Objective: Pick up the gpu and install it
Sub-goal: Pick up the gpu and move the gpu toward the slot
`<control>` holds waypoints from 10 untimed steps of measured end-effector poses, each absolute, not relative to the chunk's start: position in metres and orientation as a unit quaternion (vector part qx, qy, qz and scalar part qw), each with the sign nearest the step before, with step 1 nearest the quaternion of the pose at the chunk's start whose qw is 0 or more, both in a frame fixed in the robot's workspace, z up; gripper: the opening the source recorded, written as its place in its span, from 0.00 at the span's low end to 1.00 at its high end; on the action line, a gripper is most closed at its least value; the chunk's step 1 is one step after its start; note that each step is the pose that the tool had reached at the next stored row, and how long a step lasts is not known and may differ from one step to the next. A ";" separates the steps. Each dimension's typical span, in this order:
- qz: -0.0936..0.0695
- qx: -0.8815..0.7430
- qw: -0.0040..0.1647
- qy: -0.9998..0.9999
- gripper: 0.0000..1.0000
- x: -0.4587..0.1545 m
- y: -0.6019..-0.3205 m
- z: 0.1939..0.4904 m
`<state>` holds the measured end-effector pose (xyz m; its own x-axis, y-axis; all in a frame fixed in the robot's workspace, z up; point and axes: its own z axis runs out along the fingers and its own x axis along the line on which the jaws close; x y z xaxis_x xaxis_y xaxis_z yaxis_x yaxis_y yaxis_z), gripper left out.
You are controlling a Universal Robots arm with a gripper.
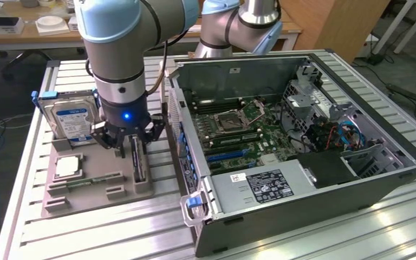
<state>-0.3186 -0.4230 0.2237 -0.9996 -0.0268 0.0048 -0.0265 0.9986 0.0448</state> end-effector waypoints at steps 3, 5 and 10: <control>-0.022 0.013 0.003 -1.000 0.45 -0.319 -0.423 0.224; -0.022 0.013 0.003 -1.000 0.38 -0.319 -0.423 0.224; -0.022 0.013 0.003 -1.000 0.38 -0.318 -0.423 0.223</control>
<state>-0.3182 -0.4231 0.2235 -0.9996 -0.0268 0.0047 -0.0266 0.9986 0.0450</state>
